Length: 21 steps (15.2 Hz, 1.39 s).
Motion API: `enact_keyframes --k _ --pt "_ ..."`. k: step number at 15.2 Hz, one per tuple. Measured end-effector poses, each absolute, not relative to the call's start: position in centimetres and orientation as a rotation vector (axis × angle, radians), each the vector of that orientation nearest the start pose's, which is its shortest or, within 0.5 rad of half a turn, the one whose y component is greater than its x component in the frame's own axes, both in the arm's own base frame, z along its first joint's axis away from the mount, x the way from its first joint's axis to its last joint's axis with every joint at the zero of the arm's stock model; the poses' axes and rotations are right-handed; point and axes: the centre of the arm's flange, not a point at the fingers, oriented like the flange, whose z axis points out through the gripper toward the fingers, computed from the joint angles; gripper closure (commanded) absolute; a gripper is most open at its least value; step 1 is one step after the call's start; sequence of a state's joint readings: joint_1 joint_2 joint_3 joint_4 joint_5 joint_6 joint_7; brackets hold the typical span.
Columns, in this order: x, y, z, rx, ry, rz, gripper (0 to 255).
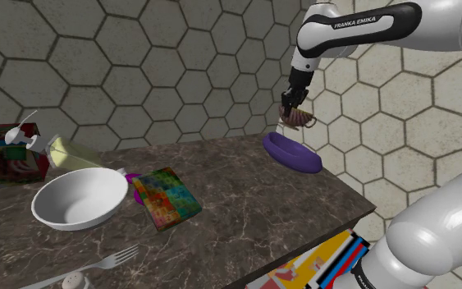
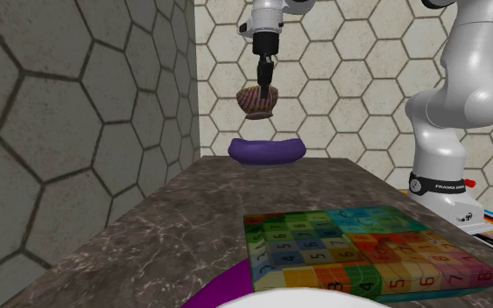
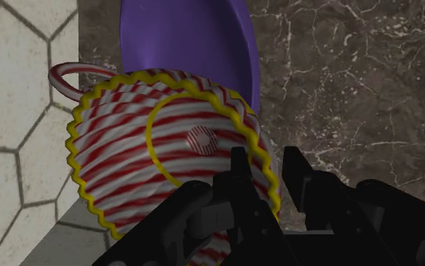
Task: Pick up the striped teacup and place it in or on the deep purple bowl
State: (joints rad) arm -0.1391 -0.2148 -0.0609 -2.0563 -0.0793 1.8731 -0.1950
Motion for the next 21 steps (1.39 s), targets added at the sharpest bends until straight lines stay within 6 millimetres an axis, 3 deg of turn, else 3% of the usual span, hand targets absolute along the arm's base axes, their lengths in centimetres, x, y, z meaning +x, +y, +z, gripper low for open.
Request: enact_keyframes --k 3,16,21 --pt "47.8 -11.6 51.9 -3.209 -0.031 -0.029 255" --pt "47.5 -11.7 45.1 -3.209 -0.033 -0.029 255" --pt "47.5 -11.7 44.7 -3.21 -0.034 -0.041 255"
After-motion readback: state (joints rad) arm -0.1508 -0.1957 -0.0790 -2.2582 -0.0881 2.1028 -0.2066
